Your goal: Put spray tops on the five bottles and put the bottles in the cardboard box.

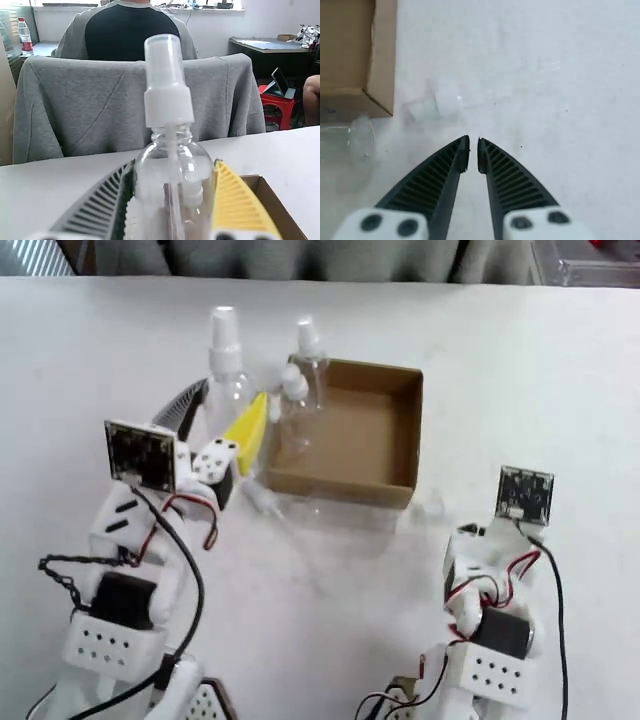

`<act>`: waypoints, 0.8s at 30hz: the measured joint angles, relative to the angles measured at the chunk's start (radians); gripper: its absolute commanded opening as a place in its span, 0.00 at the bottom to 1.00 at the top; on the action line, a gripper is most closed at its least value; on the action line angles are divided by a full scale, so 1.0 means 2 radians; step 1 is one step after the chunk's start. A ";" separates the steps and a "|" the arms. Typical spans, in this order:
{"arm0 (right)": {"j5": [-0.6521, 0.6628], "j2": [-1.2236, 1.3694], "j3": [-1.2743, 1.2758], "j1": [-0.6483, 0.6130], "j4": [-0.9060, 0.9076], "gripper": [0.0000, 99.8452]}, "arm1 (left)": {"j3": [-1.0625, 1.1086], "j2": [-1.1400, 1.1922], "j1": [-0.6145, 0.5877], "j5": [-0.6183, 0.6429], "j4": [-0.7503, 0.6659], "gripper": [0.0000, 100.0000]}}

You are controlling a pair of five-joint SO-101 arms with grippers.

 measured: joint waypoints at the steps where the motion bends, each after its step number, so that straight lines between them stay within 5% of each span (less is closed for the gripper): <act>1: 0.000 -0.017 0.021 0.003 -0.002 0.01 | 0.000 0.010 0.000 0.000 -0.008 0.02; 7: 0.001 -0.137 0.097 0.006 0.005 0.01 | 0.000 0.088 0.018 0.000 -0.071 0.02; 24: 0.001 -0.143 0.101 0.014 0.024 0.01 | 0.007 0.282 0.028 0.046 -0.256 0.02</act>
